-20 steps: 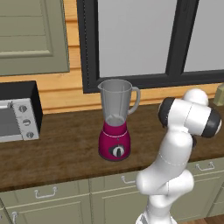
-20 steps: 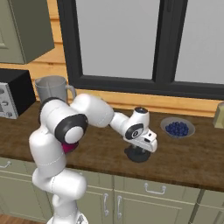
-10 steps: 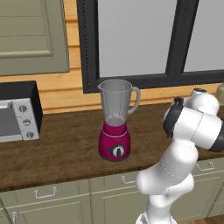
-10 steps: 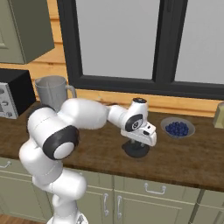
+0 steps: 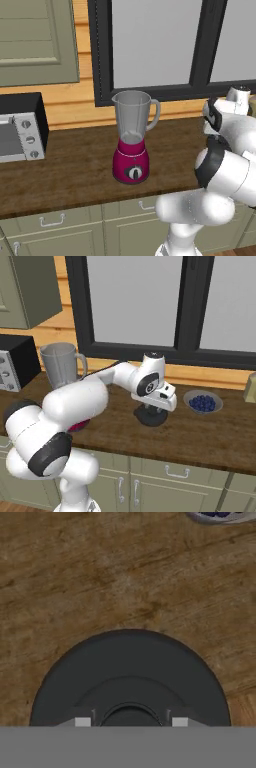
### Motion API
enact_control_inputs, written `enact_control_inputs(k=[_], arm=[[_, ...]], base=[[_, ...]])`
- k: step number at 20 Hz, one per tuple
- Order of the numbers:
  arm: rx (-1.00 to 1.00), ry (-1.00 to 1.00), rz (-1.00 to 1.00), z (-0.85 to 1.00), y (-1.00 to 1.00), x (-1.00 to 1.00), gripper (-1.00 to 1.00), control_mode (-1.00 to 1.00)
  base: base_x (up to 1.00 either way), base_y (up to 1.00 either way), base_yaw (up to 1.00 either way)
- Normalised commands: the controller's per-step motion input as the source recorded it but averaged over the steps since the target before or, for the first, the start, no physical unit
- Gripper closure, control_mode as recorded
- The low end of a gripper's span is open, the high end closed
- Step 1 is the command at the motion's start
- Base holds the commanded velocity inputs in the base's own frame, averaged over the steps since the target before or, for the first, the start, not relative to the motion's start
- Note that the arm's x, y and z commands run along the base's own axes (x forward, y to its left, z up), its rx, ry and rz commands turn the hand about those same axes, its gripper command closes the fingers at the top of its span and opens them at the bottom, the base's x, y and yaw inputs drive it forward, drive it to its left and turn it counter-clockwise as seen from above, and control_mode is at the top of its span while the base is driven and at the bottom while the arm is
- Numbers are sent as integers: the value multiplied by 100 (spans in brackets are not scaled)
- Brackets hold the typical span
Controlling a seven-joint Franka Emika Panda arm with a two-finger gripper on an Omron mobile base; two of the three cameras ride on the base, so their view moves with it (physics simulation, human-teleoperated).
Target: Close the lid blender by securely placing the lid on top.
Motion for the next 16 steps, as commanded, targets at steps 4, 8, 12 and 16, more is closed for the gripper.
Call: enact_control_inputs(k=[4, 8, 12, 16], arm=[[-1, -9, 6, 98, 33, -28, 100, -100], [0, -7, 5, 100, 36, -26, 100, -100], [0, -6, 4, 100, 35, -18, 100, -100], [0, -4, 3, 100, 43, -9, 100, -100]], base=[[0, 0, 0], [0, 0, 0], [0, 0, 0], [0, 0, 0]])
